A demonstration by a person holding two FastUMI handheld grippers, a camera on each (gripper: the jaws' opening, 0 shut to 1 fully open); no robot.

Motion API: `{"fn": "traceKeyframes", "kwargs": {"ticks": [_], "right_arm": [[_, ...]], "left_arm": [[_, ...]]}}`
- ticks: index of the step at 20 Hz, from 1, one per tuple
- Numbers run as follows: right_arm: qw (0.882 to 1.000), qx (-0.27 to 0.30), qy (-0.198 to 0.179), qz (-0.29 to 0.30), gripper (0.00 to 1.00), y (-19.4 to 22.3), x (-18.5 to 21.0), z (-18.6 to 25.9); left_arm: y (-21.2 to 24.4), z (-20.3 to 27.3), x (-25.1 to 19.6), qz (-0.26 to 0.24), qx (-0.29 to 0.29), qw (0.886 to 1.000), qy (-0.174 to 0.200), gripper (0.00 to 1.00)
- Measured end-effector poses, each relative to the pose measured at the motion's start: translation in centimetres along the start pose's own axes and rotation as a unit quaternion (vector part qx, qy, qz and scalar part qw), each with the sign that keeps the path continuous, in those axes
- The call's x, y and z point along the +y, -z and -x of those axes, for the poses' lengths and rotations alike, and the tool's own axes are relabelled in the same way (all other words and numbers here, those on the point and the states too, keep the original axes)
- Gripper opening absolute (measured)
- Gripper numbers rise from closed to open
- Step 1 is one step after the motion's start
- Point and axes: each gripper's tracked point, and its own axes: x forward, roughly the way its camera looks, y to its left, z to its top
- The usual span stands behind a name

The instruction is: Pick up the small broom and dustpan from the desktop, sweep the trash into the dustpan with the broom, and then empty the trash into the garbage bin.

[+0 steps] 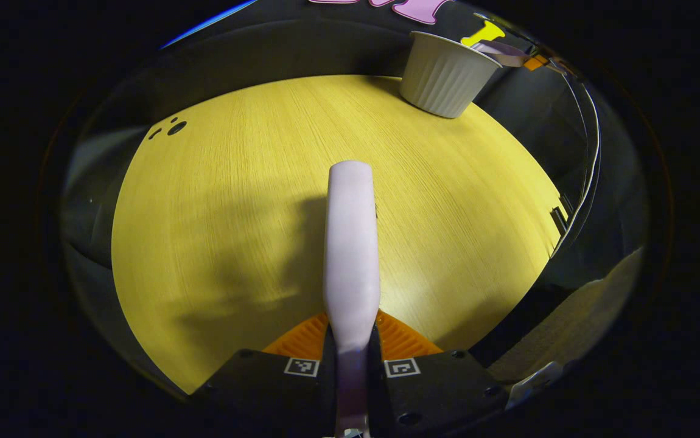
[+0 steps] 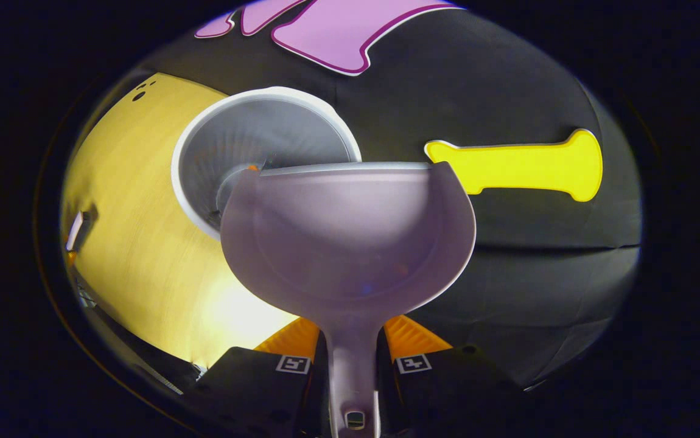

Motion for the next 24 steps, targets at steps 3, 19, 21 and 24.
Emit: {"fn": "traceKeyframes", "kwargs": {"ticks": [3, 19, 21, 24], "right_arm": [[0.998, -0.042, -0.027, -0.05, 0.33, 0.4, 1.1, 0.7], [0.956, -0.135, -0.202, -0.163, 0.36, 12.4, 21.3, 7.0], [0.953, -0.115, -0.228, -0.162, 0.36, 14.5, 25.5, 5.8], [0.953, -0.088, -0.247, -0.154, 0.36, 17.9, 30.4, 2.7]], "left_arm": [[-0.1, 0.2, 0.0, 0.004, -0.005, 1.0, -0.008, 0.24], [-1.9, 0.1, -0.2, -0.001, -0.015, 0.998, -0.062, 0.24], [-2.2, -0.3, 0.2, 0.003, -0.013, 0.997, -0.07, 0.24], [-2.1, -0.7, 0.4, 0.01, -0.004, 0.996, -0.087, 0.27]]}}
